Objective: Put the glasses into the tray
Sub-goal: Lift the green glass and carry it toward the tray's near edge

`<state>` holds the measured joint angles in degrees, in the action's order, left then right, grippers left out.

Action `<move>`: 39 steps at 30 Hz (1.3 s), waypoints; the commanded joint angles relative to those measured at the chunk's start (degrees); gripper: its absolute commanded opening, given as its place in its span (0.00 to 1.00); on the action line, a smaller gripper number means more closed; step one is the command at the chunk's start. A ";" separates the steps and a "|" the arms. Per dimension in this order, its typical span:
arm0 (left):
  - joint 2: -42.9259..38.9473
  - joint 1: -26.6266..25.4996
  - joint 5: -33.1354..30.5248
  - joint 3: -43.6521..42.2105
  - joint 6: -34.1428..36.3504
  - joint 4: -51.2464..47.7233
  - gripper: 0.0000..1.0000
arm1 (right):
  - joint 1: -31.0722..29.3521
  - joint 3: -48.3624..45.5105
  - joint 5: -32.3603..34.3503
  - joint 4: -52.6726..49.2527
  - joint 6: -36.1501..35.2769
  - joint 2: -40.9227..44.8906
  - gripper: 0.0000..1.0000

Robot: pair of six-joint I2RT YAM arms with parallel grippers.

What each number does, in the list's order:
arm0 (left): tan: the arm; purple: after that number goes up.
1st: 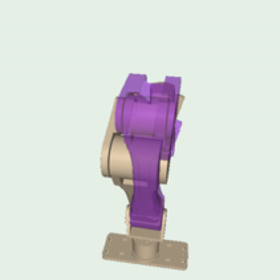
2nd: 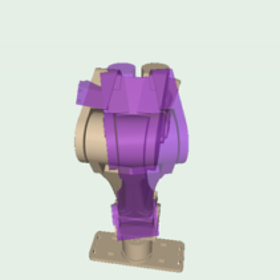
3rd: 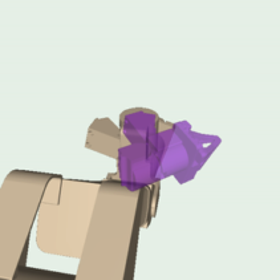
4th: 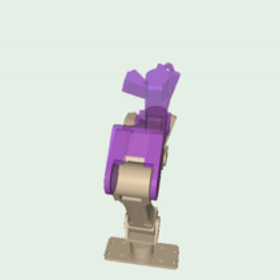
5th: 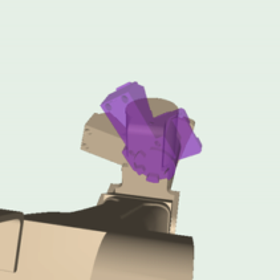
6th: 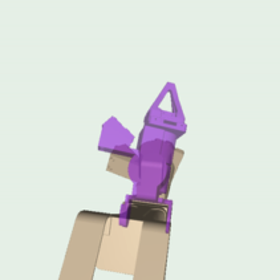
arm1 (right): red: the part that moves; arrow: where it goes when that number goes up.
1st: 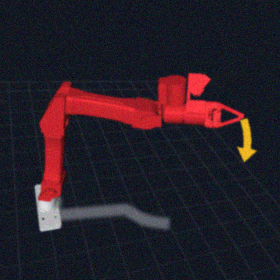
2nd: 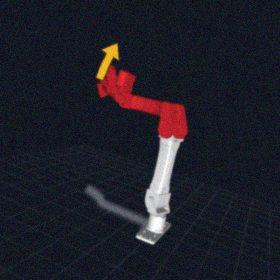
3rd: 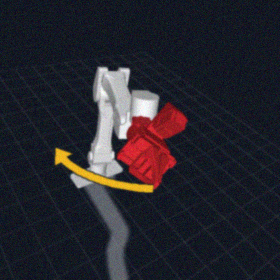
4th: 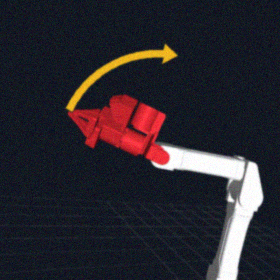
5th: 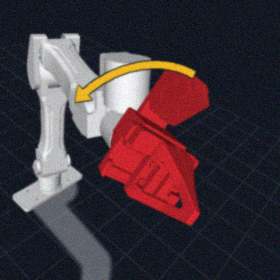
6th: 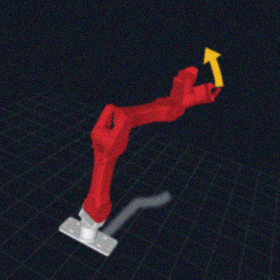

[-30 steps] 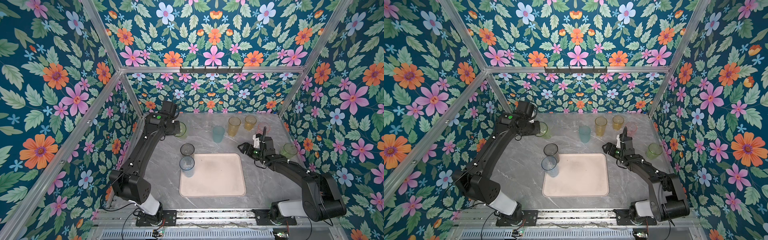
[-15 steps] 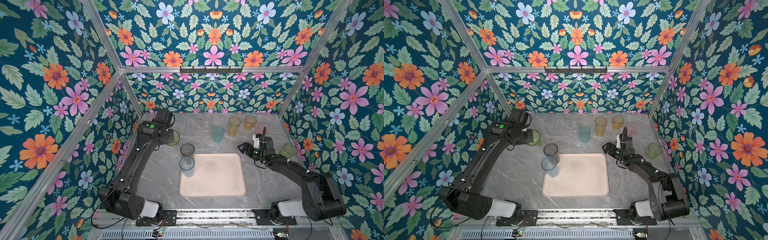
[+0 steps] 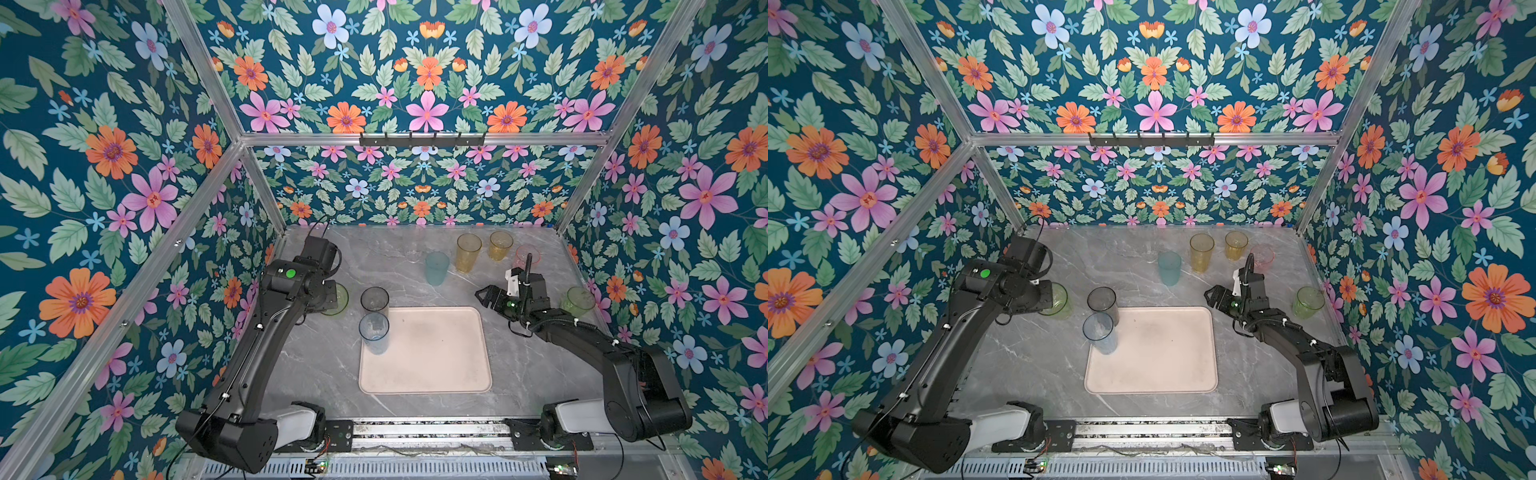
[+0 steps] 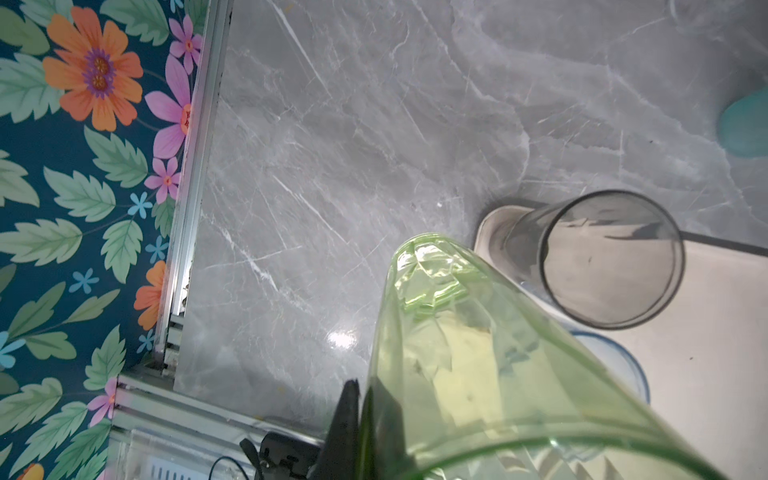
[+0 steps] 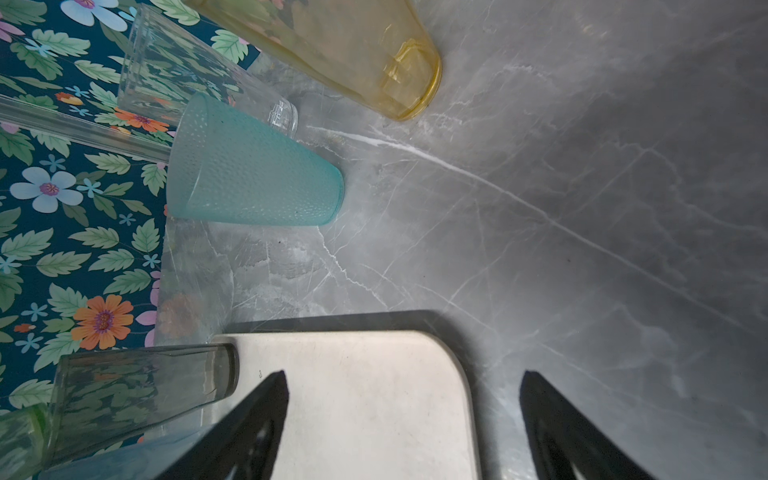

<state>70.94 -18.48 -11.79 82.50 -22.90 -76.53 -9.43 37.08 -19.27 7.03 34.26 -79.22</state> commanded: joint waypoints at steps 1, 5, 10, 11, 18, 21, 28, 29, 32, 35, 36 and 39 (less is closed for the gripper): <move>-2.33 -0.24 0.79 -2.28 -1.48 -3.56 0.00 | -0.06 0.51 0.37 0.46 0.24 -0.62 0.88; -5.49 -0.90 1.68 -4.66 -2.53 -5.77 0.00 | -0.06 0.87 -0.04 0.94 0.65 -1.79 0.88; -8.49 -2.08 4.40 -6.87 -3.12 -8.15 0.00 | -0.06 1.94 -0.70 0.31 0.92 -3.14 0.88; -9.03 -2.48 4.50 -7.31 -3.34 -8.43 0.00 | -0.08 1.94 -0.68 0.30 0.95 -3.13 0.88; -13.33 -4.22 6.84 -12.21 -4.92 -8.35 0.00 | -0.06 1.31 -1.52 1.10 1.42 -2.21 0.88; -14.07 -6.35 7.27 -13.40 -6.05 -8.37 0.00 | -0.11 1.25 -1.21 0.88 1.34 -1.90 0.88; -14.07 -11.76 7.68 -15.63 -7.98 -7.20 0.00 | -0.06 1.26 -1.08 0.53 1.25 -1.63 0.88; -14.14 -12.32 7.62 -16.01 -8.33 -6.80 0.00 | -0.06 1.24 -1.04 0.38 1.20 -1.45 0.88; -14.51 -13.91 8.10 -17.26 -9.11 -5.42 0.00 | -0.11 1.15 -0.71 0.27 1.12 -0.96 0.88; -14.90 -14.90 8.53 -18.97 -9.81 -4.27 0.00 | -0.06 1.15 -0.60 0.16 1.07 -0.86 0.88; -15.04 -15.16 8.47 -19.63 -10.16 -4.01 0.00 | -0.09 1.15 -0.67 0.20 1.08 -0.85 0.88; -15.42 -15.99 8.32 -20.90 -11.60 -3.53 0.00 | -0.06 1.15 -0.87 0.29 1.07 -0.92 0.88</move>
<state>55.88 -34.00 -3.49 62.13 -32.84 -81.12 -9.43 38.30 -20.32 7.07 35.35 -80.36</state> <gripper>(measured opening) 0.094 0.883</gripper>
